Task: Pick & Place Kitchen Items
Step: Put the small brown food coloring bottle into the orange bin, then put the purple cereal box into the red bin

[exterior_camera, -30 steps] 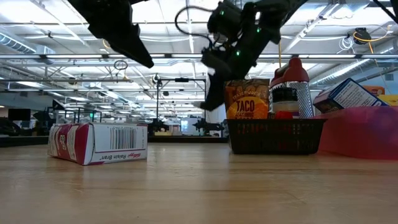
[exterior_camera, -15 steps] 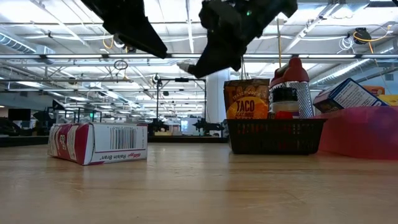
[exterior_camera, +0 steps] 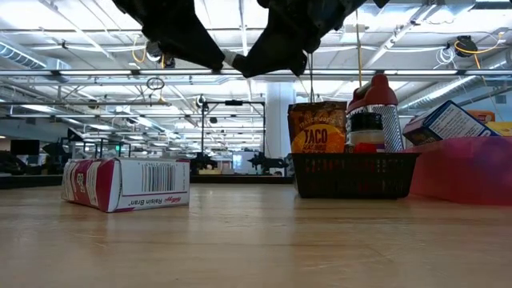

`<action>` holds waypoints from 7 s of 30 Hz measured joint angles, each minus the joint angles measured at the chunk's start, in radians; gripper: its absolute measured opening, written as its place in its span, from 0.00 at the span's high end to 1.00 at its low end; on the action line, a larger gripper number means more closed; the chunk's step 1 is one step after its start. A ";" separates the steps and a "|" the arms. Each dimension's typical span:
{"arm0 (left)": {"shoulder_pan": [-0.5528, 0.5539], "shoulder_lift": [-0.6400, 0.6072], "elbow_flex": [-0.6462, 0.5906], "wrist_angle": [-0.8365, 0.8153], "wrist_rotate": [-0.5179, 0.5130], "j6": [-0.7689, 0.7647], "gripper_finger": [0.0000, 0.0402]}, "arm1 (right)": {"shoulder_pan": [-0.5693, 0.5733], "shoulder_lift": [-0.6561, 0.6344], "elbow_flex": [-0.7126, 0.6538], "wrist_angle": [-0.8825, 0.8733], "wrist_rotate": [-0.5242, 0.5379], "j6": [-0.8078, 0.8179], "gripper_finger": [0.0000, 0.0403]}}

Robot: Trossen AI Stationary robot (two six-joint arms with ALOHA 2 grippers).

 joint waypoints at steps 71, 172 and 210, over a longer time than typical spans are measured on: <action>-0.299 0.000 0.000 -0.472 0.694 -0.656 0.94 | -0.001 -0.001 0.001 -0.006 0.003 -0.034 0.74; -0.148 -0.031 -0.110 -0.522 0.262 -0.762 0.69 | 0.053 0.192 -0.001 0.292 -0.153 0.000 0.59; -0.013 -0.032 -0.231 -0.311 0.455 -0.641 1.00 | 0.052 0.192 0.000 0.290 -0.150 -0.059 0.60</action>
